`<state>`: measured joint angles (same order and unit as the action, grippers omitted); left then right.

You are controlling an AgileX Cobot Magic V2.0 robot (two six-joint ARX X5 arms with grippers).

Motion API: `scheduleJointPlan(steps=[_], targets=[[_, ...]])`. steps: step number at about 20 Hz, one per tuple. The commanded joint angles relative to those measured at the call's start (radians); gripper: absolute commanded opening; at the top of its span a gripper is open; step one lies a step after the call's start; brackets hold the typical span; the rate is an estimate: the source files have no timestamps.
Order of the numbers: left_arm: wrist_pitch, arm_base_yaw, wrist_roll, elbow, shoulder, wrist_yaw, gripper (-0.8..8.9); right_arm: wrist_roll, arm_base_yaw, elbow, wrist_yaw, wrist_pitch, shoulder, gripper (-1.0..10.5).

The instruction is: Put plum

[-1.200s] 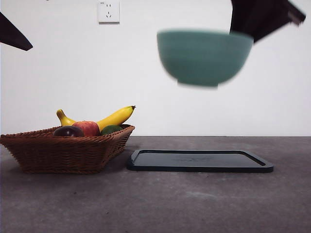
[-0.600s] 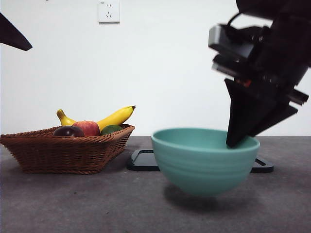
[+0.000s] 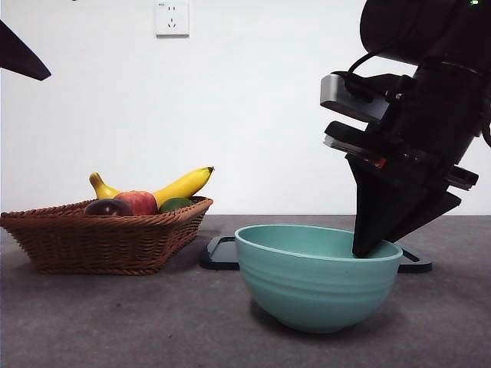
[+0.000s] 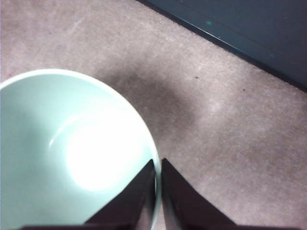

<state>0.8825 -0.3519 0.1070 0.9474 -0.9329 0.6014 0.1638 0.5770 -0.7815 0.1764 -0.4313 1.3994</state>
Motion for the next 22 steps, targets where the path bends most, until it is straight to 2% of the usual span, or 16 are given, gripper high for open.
scheduleJointPlan(steps=[1, 3, 8, 17, 22], targets=[[-0.007, -0.004, 0.012, 0.022, -0.005, 0.005, 4.36, 0.023, 0.01, -0.004, -0.001, 0.004, 0.012, 1.1], [-0.007, -0.004, 0.012, 0.022, -0.005, 0.005, 4.36, 0.035, 0.01, -0.011, -0.001, 0.002, -0.003, 1.9], [-0.007, -0.004, 0.012, 0.022, -0.005, 0.005, 4.36, 0.034, 0.006, -0.07, -0.002, -0.063, -0.111, 1.9], [-0.007, -0.004, 0.012, 0.022, -0.005, 0.005, 4.36, -0.027, 0.007, -0.233, 0.012, -0.336, -0.396, 1.9], [-0.007, -0.004, 0.012, 0.022, -0.005, 0.005, 4.36, -0.072, 0.008, -0.232, 0.082, -0.531, -0.555, 1.9]])
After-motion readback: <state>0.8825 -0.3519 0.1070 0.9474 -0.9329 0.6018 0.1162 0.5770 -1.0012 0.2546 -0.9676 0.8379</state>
